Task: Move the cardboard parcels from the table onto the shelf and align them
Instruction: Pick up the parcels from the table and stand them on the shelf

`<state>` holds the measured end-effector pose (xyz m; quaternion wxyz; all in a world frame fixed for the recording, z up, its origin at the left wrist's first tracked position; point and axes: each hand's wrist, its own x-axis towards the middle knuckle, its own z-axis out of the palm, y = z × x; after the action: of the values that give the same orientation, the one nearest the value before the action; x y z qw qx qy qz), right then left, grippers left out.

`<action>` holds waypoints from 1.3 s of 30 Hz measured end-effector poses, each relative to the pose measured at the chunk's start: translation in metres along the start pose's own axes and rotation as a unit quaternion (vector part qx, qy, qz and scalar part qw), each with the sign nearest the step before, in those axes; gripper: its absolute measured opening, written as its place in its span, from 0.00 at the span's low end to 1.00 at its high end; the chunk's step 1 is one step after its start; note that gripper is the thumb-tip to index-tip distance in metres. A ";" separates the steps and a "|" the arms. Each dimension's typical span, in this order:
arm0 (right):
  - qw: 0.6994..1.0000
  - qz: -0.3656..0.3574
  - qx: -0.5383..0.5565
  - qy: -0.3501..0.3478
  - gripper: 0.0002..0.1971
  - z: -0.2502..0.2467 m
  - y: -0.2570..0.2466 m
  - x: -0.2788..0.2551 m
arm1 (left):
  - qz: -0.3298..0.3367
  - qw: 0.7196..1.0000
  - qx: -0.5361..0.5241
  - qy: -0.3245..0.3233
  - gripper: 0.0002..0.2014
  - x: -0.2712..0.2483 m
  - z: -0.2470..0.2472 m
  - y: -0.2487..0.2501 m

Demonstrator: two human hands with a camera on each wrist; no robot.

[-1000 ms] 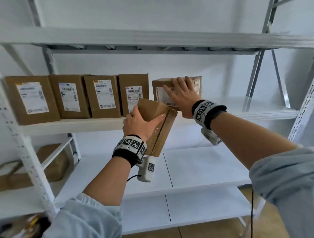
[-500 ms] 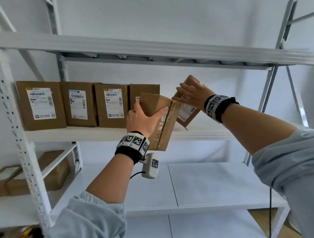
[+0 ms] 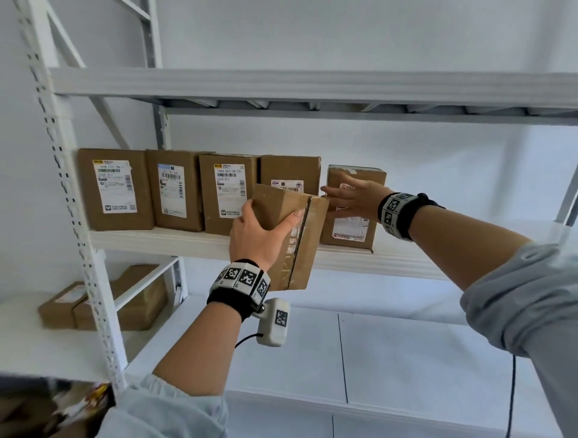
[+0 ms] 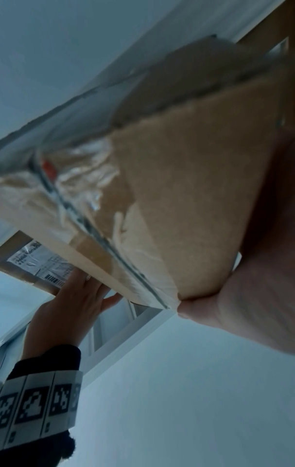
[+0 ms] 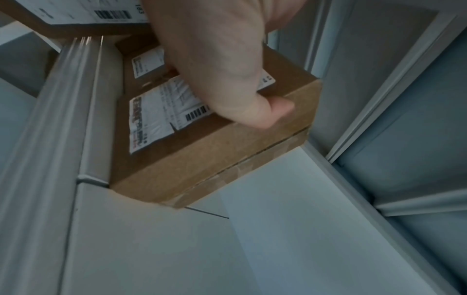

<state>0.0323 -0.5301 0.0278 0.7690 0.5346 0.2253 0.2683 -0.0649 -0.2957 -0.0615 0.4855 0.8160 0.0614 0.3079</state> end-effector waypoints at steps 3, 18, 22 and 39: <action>0.999 0.012 0.023 0.021 0.51 0.007 -0.006 0.006 | -0.003 1.000 0.000 0.012 0.58 -0.001 0.003 0.003; 0.800 0.308 0.441 0.265 0.39 0.017 -0.038 -0.057 | 0.047 0.997 -0.063 -0.008 0.54 -0.031 0.035 0.059; 0.655 0.401 0.555 0.320 0.32 0.014 -0.052 -0.081 | 0.059 0.990 -0.115 -0.052 0.59 -0.044 0.058 0.079; 0.252 0.461 0.835 0.165 0.45 0.032 -0.082 -0.166 | 0.155 0.961 -0.203 -0.106 0.11 -0.055 0.143 0.136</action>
<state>-0.0586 -0.6849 -0.0291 -0.4137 0.8363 0.1607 0.3219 -0.0554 -0.4965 -0.0218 0.5912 0.7275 -0.1818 0.2968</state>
